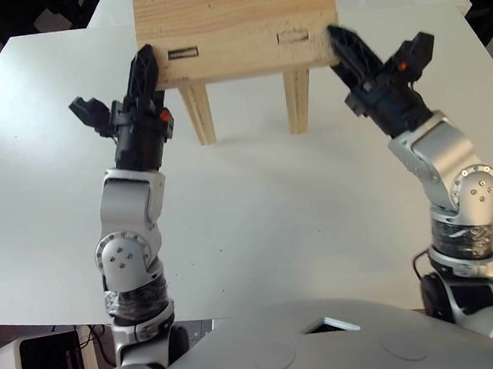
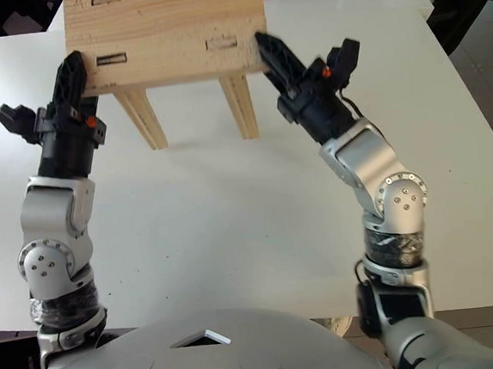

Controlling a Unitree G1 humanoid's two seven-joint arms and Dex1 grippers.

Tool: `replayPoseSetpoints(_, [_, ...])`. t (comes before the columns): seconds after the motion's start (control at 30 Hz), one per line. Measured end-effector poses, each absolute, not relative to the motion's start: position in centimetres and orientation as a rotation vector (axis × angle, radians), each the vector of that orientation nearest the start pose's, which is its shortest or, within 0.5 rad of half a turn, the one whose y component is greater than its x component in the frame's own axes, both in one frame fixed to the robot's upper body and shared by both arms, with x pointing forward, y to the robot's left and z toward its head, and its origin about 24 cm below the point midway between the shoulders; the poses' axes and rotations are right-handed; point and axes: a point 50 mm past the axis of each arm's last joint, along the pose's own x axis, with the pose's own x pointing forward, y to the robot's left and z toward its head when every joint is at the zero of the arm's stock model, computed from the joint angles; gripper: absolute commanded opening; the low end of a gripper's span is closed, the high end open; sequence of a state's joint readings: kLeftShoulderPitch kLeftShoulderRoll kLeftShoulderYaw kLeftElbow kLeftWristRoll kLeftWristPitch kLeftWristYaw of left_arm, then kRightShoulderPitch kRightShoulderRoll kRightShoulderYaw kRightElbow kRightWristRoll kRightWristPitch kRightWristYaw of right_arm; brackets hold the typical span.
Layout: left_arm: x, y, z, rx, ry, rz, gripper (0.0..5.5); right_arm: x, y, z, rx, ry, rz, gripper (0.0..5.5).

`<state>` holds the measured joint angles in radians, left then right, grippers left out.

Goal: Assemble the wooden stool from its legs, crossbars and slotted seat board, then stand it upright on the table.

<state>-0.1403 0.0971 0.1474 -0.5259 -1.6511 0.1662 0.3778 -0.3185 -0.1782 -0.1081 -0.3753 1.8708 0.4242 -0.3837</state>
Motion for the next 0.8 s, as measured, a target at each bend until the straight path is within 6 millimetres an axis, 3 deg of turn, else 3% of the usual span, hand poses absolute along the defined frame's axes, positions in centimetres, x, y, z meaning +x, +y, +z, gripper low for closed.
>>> replayPoseSetpoints(0.17, [25.7, 15.7, 19.9, -1.567, -0.116, -0.191, 1.36, 27.4, -12.3, 21.9, 1.614, 0.104, 0.464, 1.35])
replayPoseSetpoints(0.23, [26.4, 15.8, 19.0, -1.565, -0.094, -0.124, 1.36, 28.0, -11.8, 20.9, 1.612, 0.144, 0.408, 1.35])
replayPoseSetpoints(0.33, [27.5, 15.9, 17.1, -1.564, -0.045, -0.021, 1.34, 28.7, -11.6, 17.5, 1.603, 0.229, 0.269, 1.30])
replayPoseSetpoints(0.73, [28.0, 15.4, 16.1, -1.499, -0.095, -0.018, 1.33, 28.0, -11.6, 16.7, 1.563, 0.169, 0.281, 1.30])
replayPoseSetpoints(0.8, [28.1, 15.4, 16.1, -1.489, -0.108, -0.027, 1.83, 28.0, -11.7, 16.7, 1.553, 0.151, 0.298, 1.30])
